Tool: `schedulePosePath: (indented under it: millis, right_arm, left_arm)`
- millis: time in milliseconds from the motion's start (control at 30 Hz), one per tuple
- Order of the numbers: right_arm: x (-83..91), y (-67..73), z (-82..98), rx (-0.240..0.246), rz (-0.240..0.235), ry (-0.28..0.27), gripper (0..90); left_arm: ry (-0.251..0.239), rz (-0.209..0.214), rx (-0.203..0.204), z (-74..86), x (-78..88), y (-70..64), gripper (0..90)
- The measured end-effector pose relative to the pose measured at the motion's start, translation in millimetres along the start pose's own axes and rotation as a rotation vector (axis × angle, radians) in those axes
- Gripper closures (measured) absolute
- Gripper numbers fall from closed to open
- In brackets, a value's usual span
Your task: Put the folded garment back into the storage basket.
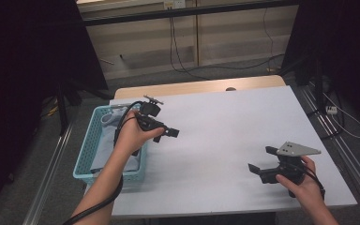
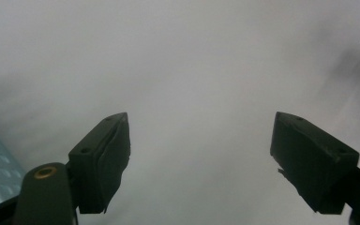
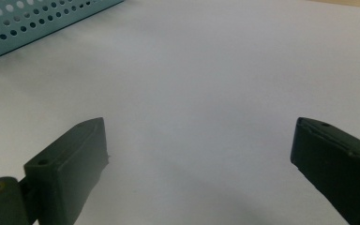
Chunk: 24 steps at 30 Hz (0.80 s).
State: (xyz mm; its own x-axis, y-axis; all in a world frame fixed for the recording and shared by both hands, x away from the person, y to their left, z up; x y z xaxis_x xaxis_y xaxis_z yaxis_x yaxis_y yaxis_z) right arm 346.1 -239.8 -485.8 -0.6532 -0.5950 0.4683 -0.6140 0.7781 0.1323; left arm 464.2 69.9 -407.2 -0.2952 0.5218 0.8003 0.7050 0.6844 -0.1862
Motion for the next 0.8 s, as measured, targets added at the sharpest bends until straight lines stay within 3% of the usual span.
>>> schedulePosePath:
  millis: [800]
  right_arm:
    - [7.9, -6.2, 2.3, 0.003, 0.000, 0.003, 3.3]
  left_arm:
    - [-0.003, 0.059, -0.050, 9.7, -13.0, -27.4, 18.2]
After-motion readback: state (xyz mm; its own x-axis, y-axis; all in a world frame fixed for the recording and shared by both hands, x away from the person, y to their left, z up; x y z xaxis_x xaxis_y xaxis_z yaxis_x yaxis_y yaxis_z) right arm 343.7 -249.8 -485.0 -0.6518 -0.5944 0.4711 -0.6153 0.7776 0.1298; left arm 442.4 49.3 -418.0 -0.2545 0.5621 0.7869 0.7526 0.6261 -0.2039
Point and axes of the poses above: each handheld gripper's, and its own axes: x roughly backward along the jaws, z roughly out of its underside, y roughly to its left, the point moved 8 cm from there along -x, roughly forward along the jaws, and after that the axes turned 4 degrees about -z, right-handed, at the moved point
